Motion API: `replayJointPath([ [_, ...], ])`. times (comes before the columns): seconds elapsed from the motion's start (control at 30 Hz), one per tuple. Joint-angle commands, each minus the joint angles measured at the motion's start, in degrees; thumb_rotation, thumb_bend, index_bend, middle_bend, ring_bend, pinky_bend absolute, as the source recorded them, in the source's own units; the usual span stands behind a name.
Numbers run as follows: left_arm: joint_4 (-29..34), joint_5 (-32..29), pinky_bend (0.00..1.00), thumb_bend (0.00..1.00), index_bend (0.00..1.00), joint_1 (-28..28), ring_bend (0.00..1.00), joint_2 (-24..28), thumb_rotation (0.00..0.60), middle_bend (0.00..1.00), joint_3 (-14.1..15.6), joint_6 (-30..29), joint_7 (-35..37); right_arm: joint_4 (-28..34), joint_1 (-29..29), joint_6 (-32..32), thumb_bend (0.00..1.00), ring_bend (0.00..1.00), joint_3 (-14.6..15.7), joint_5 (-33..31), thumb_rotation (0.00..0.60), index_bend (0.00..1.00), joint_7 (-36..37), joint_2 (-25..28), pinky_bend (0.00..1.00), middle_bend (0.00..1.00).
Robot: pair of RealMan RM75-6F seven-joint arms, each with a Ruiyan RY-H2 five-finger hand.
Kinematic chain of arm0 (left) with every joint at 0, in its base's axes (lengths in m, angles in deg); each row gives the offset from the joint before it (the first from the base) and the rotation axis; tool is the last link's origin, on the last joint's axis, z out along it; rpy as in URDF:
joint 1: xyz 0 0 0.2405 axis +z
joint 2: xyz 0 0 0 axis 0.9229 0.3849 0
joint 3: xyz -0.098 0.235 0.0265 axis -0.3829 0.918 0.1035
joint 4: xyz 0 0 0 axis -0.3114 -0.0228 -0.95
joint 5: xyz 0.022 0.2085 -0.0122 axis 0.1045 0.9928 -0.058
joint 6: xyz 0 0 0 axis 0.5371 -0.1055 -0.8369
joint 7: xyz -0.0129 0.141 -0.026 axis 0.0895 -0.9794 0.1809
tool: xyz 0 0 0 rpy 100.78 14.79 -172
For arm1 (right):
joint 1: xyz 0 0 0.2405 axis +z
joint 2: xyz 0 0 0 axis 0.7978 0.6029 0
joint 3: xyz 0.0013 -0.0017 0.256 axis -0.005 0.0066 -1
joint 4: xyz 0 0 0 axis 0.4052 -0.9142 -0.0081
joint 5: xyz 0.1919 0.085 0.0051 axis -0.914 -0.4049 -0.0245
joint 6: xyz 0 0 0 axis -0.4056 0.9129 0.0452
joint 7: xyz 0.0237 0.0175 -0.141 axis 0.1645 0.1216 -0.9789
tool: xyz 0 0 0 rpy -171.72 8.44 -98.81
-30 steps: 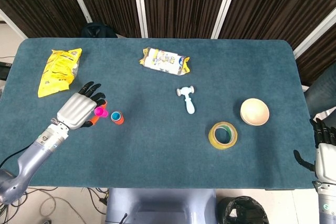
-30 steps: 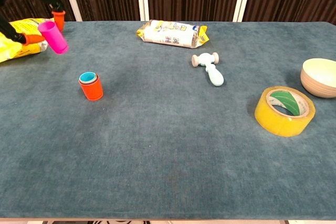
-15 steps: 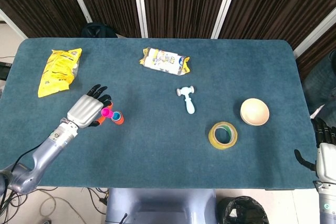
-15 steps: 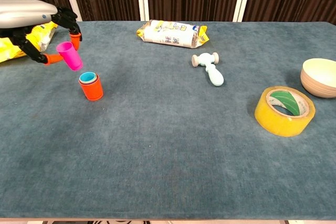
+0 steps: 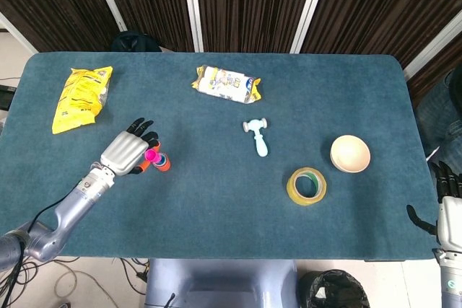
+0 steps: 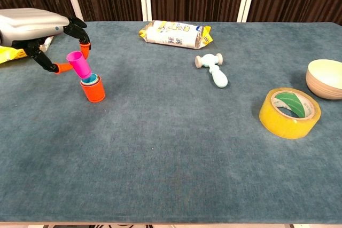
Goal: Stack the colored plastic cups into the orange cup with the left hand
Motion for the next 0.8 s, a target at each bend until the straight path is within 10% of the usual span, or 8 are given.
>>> replayJointPath([
  [0.03,-0.81,-0.18,0.0,0.38,0.43,-0.01,0.0,-0.76,0.6,0.25,-0.05,0.31,0.08,0.04,0.01,0.01,0.32,0.13,0.0,0.03,0.6,0.09,-0.02,0.02,0.08,0.08],
  [0.47,-2.44,-0.25,0.0,0.37,0.39,-0.18,0.0,-2.35,0.6,0.25,0.09,1.62,0.36,0.12,-0.03,0.11,0.32,0.13,-0.1,-0.11,0.6,0.1,-0.08,0.04,0.08,0.08],
  [0.8,-2.41,-1.66,0.0,0.31,0.09,-0.67,0.0,-1.38,0.6,0.17,1.13,4.82,-2.15,0.17,-0.09,0.14,0.32,0.13,-0.15,-0.13,0.6,0.09,0.17,0.23,0.08,0.08],
])
